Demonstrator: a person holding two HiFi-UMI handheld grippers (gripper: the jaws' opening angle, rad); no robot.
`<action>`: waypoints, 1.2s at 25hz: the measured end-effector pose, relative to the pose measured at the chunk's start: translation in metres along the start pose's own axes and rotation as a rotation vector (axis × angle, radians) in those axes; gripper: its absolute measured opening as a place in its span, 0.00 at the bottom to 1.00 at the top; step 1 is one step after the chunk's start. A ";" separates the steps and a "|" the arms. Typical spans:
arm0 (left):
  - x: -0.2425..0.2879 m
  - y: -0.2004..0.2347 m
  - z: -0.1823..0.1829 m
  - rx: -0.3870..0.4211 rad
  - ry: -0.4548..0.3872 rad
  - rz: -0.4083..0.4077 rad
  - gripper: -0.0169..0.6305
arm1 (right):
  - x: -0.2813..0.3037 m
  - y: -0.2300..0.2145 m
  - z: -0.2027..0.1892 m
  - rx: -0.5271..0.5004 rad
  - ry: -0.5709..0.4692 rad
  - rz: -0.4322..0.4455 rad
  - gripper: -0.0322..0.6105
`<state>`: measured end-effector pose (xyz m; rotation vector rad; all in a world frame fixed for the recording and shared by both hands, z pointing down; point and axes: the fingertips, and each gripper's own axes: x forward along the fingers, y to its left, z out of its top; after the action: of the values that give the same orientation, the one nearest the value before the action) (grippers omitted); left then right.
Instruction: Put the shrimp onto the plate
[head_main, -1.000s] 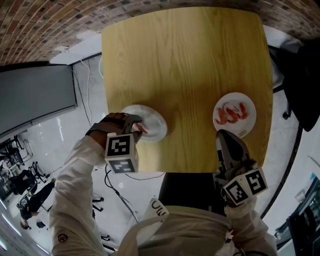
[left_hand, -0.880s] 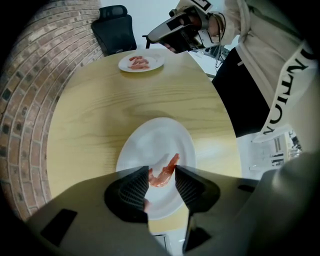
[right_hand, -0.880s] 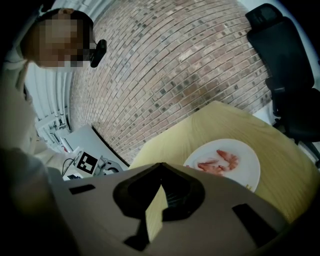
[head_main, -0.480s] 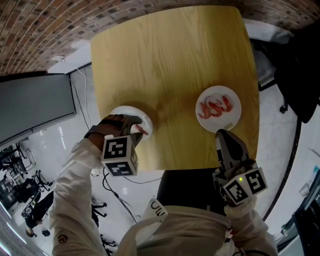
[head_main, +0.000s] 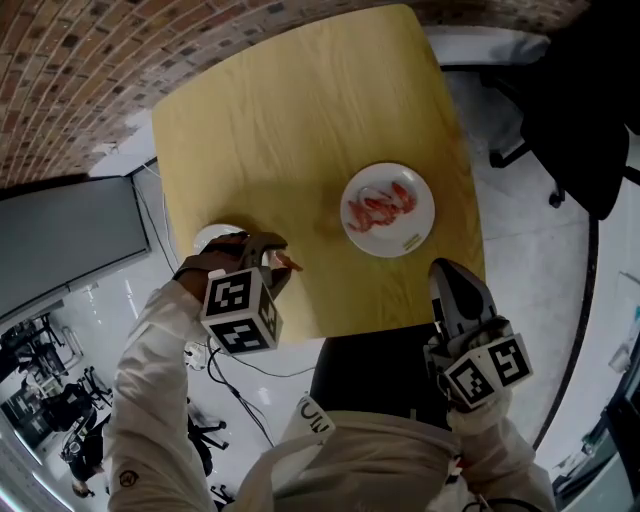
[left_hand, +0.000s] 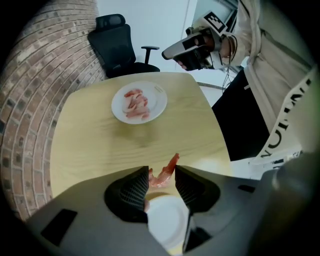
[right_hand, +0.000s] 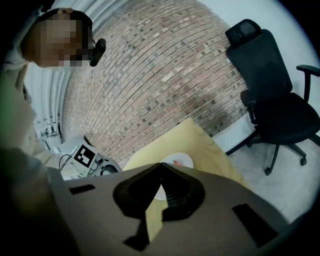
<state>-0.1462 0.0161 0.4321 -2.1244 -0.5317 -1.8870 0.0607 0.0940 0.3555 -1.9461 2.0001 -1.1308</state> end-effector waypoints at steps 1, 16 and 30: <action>0.001 -0.001 0.009 -0.010 -0.011 -0.010 0.29 | -0.005 -0.005 0.002 0.004 -0.007 -0.007 0.09; 0.020 0.020 0.114 -0.161 -0.107 0.038 0.29 | -0.052 -0.063 0.019 0.039 -0.051 -0.045 0.09; 0.032 0.035 0.167 -0.407 -0.215 0.040 0.29 | -0.059 -0.090 0.038 0.046 -0.047 -0.053 0.09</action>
<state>0.0224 0.0577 0.4436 -2.5896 -0.1473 -1.8830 0.1643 0.1417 0.3574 -1.9949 1.8935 -1.1210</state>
